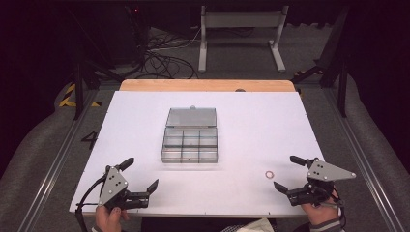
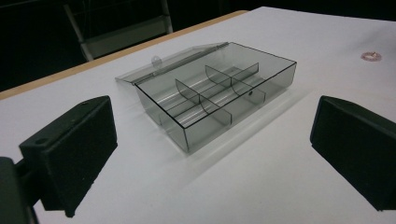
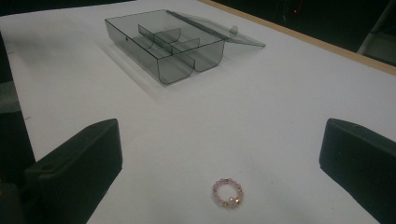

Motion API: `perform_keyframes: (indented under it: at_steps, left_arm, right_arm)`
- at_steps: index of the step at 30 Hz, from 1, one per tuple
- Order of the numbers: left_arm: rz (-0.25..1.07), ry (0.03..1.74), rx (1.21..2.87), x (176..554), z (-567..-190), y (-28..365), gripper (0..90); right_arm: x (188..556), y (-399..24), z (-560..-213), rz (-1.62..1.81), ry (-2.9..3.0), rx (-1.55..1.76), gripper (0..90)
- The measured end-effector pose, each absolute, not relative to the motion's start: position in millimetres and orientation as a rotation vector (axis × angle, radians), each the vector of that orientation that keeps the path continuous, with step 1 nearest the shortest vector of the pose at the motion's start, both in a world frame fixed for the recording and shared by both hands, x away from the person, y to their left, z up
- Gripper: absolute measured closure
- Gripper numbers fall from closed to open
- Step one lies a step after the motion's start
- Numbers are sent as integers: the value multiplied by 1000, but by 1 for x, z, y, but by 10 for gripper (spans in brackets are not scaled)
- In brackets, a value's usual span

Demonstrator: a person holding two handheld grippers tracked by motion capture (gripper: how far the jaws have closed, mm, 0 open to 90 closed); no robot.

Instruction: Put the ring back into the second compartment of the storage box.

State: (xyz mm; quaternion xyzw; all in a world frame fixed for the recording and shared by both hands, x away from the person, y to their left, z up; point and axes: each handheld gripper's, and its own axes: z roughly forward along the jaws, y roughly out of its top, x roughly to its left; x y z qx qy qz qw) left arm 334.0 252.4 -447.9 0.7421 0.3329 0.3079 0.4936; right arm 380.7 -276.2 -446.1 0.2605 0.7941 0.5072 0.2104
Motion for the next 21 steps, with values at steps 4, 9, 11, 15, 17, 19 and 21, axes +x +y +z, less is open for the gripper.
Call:
perform_keyframes:
  at_steps: [4, 9, 11, 15, 17, 19, 21]
  left_arm:
    - [751, 802, 1807, 334, -448, 252, 10]
    - [755, 799, 1808, 334, -448, 252, 10]
    - [753, 799, 1809, 334, -448, 253, 10]
    - [754, 797, 1810, 334, -448, 252, 10]
    - [753, 798, 1809, 334, -448, 252, 10]
    - [752, 799, 1812, 334, -448, 252, 10]
    - [747, 800, 1810, 334, -448, 252, 10]
  right_arm:
    - [380, -276, -446, 1412, 2205, 723, 1]
    - [381, -276, -446, 1404, 2210, 717, 1]
    - [380, -275, -446, 1406, 2213, 716, 2]
    - [381, -275, -445, 1411, 2219, 726, 5]
    - [381, -275, -446, 1407, 2224, 727, 6]
    - [381, -274, -445, 1402, 2229, 731, 6]
    - [382, -275, -445, 1407, 2231, 732, 6]
